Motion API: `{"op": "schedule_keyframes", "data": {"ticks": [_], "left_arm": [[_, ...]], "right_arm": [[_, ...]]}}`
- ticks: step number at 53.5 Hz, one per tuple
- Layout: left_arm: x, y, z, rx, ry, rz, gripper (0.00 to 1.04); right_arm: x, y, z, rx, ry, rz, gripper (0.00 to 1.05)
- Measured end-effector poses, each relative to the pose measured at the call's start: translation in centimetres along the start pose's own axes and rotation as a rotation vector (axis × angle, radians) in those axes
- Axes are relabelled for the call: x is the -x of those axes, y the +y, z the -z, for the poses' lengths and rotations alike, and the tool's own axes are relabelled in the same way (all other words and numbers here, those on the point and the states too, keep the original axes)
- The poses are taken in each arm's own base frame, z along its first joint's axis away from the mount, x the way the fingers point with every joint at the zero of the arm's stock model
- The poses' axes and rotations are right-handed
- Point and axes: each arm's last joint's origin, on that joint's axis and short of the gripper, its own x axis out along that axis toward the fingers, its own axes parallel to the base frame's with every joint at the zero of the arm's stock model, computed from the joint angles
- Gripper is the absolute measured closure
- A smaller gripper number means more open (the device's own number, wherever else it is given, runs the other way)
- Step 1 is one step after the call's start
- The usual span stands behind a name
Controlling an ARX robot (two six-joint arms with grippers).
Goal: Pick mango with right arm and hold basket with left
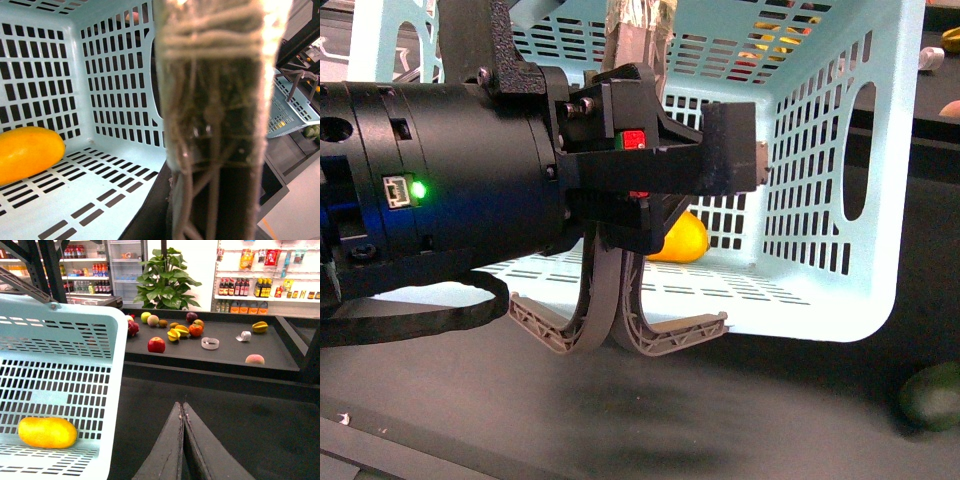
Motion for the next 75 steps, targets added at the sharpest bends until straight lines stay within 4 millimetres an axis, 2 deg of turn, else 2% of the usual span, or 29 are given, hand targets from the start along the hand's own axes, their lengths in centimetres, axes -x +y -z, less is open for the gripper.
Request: {"op": "schedule_keyframes", "data": {"ticks": [34, 56, 59, 62, 66, 75], "left_arm": [[0.0, 0.0, 0.0, 0.0, 0.0, 0.0, 0.97], [-0.2, 0.3, 0.0, -0.018, -0.026, 0.029, 0.97], [-0.9, 0.9, 0.1, -0.045, -0.065, 0.006, 0.97], [-1.7, 1.6, -0.8, -0.03, -0.107, -0.032, 0.97], [-2.7, 2.5, -2.5, 0.073, -0.17, -0.114, 0.97], [-3.5, 4.4, -4.7, 0.314, -0.304, -0.329, 0.97]], "right_arm": [[0.0, 0.0, 0.0, 0.0, 0.0, 0.0, 1.03], [0.0, 0.0, 0.0, 0.002, 0.0, 0.0, 0.44], [0.0, 0.0, 0.0, 0.002, 0.0, 0.0, 0.32], [0.0, 0.0, 0.0, 0.002, -0.001, 0.0, 0.21], [0.0, 0.0, 0.0, 0.0, -0.001, 0.0, 0.06], [0.0, 0.0, 0.0, 0.001, -0.001, 0.0, 0.08]]}}
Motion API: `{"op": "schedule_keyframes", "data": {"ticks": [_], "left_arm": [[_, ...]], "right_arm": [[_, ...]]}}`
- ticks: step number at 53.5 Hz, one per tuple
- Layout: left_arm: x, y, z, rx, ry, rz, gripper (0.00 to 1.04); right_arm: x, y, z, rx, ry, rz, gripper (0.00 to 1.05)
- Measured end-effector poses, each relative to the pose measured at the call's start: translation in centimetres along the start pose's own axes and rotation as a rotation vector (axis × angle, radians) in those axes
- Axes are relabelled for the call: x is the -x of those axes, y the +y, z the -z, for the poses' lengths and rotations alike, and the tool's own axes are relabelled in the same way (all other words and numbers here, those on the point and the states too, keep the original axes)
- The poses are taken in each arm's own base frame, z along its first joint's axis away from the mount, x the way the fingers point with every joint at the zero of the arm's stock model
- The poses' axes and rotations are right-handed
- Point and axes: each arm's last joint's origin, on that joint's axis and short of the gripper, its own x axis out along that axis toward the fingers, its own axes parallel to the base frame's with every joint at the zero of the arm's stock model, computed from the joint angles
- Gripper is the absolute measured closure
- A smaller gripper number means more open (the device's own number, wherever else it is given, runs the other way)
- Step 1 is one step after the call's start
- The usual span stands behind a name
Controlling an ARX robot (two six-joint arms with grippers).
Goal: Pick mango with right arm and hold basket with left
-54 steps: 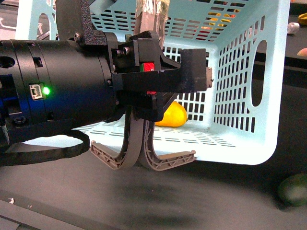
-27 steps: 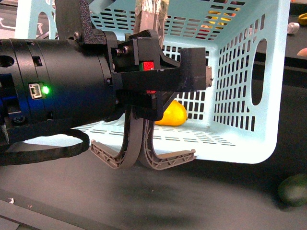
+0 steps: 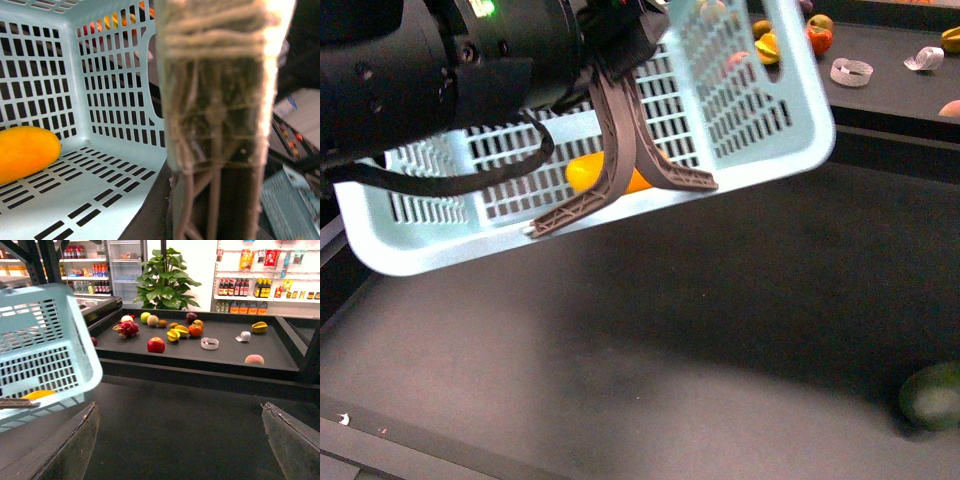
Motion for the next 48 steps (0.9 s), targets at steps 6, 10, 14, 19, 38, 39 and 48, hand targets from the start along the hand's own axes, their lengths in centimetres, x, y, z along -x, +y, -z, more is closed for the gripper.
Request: {"op": "schedule_keyframes", "data": {"ticks": [6, 10, 14, 19, 38, 39, 48], "left_arm": [[-1.0, 1.6, -1.0, 0.132, -0.069, -0.143, 0.97], [-1.4, 2.6, -1.3, 0.192, -0.095, -0.214, 0.97], [-2.0, 3.6, -1.5, 0.257, -0.12, -0.288, 0.97], [-2.6, 4.5, -1.4, 0.338, -0.135, -0.35, 0.97], [-5.3, 7.2, -0.7, 0.597, -0.194, -0.428, 0.97], [-5.4, 7.3, -0.8, 0.606, -0.197, -0.428, 0.97], [-6.1, 8.2, -0.6, 0.639, -0.208, -0.44, 0.97]], "right_arm": [[0.0, 0.0, 0.0, 0.0, 0.0, 0.0, 0.08], [0.0, 0.0, 0.0, 0.0, 0.0, 0.0, 0.08], [0.0, 0.0, 0.0, 0.0, 0.0, 0.0, 0.08], [0.0, 0.0, 0.0, 0.0, 0.0, 0.0, 0.08], [0.0, 0.0, 0.0, 0.0, 0.0, 0.0, 0.08], [0.0, 0.0, 0.0, 0.0, 0.0, 0.0, 0.08], [0.0, 0.0, 0.0, 0.0, 0.0, 0.0, 0.08]]}}
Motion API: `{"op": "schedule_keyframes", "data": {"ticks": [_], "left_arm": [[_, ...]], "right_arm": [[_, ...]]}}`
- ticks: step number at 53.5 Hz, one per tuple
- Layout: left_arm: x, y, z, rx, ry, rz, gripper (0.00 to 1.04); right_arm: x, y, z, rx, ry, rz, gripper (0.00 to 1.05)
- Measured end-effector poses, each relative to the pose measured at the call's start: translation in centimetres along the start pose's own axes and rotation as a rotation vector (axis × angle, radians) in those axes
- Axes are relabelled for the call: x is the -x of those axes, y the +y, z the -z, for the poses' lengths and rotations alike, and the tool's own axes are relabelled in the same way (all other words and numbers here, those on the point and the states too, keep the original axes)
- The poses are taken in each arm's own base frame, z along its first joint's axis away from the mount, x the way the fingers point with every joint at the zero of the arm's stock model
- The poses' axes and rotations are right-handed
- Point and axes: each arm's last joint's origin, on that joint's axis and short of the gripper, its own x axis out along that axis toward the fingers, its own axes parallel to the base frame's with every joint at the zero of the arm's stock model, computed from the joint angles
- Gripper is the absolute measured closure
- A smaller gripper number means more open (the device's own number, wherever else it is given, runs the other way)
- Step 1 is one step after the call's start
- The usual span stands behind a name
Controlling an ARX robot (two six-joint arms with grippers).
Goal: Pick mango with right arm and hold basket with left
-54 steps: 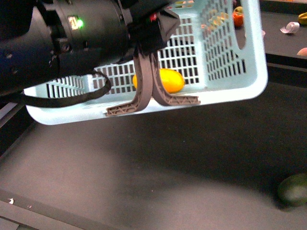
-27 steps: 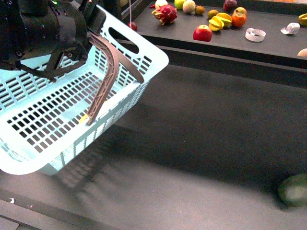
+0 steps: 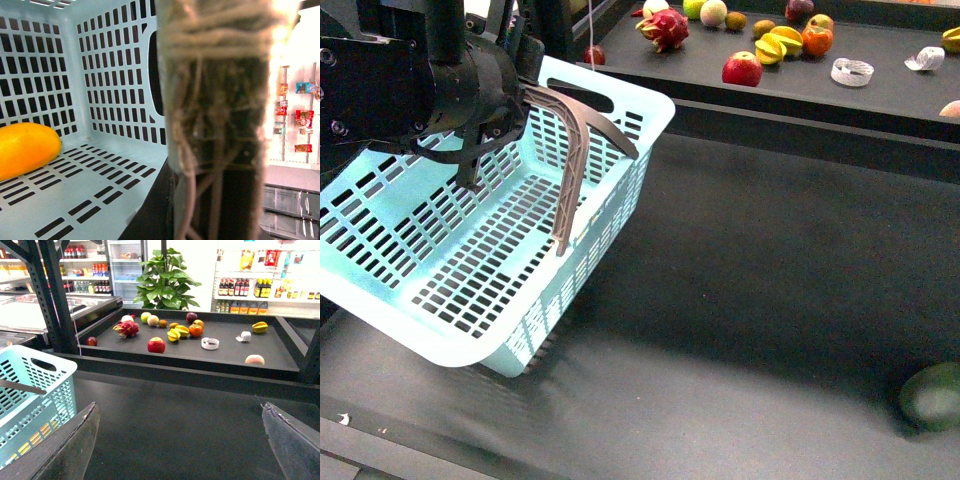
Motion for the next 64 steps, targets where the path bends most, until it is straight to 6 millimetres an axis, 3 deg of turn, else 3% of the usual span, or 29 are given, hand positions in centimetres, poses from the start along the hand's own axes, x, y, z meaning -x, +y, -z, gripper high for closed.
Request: {"op": "schedule_keyframes", "data": {"ticks": [14, 32, 41, 64], "left_arm": [[-1.3, 1.1, 0.1, 0.031, 0.036, -0.016, 0.96], [-0.9, 0.7, -0.4, 0.024, 0.044, -0.033, 0.4], [2.1, -0.9, -2.1, -0.03, 0.033, 0.028, 0.05], [11.4, 0.2, -9.3, -0.291, -0.112, 0.135, 0.06]], "right_arm": [[0.0, 0.0, 0.0, 0.0, 0.0, 0.0, 0.08], [0.0, 0.0, 0.0, 0.0, 0.0, 0.0, 0.08], [0.0, 0.0, 0.0, 0.0, 0.0, 0.0, 0.08], [0.0, 0.0, 0.0, 0.0, 0.0, 0.0, 0.08]]}}
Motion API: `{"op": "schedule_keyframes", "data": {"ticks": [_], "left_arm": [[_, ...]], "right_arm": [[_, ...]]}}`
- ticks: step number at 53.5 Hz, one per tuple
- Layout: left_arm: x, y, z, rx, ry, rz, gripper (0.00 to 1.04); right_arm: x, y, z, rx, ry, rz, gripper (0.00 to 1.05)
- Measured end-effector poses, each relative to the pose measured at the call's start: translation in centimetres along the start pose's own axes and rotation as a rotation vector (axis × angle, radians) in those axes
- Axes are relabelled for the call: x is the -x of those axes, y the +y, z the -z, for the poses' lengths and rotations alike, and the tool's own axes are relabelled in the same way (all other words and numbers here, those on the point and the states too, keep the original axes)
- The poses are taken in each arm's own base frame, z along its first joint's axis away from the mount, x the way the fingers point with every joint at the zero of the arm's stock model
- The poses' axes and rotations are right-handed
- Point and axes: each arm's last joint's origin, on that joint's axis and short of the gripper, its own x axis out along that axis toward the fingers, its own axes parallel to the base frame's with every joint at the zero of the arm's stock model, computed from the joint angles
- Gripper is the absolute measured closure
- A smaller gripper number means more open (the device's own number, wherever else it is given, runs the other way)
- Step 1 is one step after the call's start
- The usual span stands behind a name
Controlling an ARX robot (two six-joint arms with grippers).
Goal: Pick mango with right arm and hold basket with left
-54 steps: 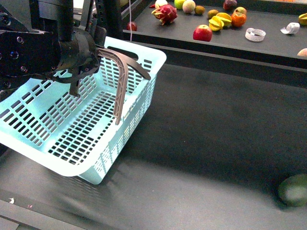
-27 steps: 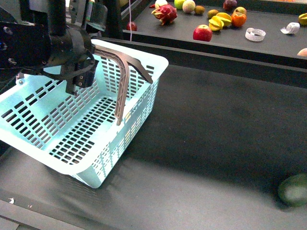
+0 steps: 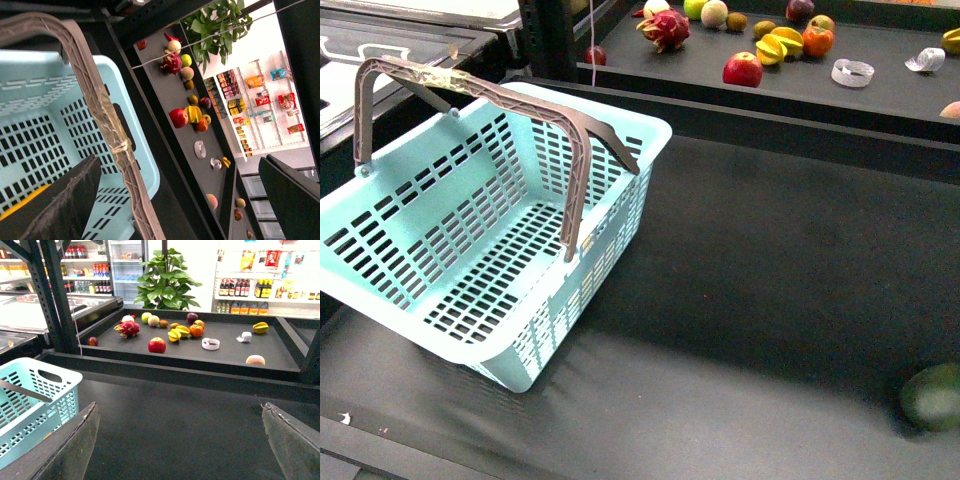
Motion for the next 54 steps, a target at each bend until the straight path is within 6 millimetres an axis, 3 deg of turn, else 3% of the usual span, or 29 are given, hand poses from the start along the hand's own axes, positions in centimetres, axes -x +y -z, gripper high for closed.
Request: {"op": "schedule_keyframes", "data": {"ticks": [6, 11, 17, 37, 41, 46, 54], "left_arm": [[2.9, 1.0, -1.3, -0.047, -0.042, -0.003, 0.06], [3.9, 1.6, -1.9, -0.077, -0.056, -0.032, 0.06], [4.2, 2.4, -2.1, -0.089, -0.05, -0.074, 0.06], [4.2, 2.4, -2.1, -0.099, -0.049, -0.074, 0.06], [5.1, 2.7, -1.8, -0.362, -0.083, 0.064, 0.22], [6.7, 2.6, -0.9, -0.688, -0.141, 0.082, 0.4], [9.0, 3.2, 0.0, -0.883, -0.161, 0.091, 0.68]], "right_arm": [[0.0, 0.0, 0.0, 0.0, 0.0, 0.0, 0.08], [0.0, 0.0, 0.0, 0.0, 0.0, 0.0, 0.08], [0.0, 0.0, 0.0, 0.0, 0.0, 0.0, 0.08], [0.0, 0.0, 0.0, 0.0, 0.0, 0.0, 0.08], [0.0, 0.0, 0.0, 0.0, 0.0, 0.0, 0.08], [0.0, 0.0, 0.0, 0.0, 0.0, 0.0, 0.08], [0.0, 0.0, 0.0, 0.0, 0.0, 0.001, 0.08]]}}
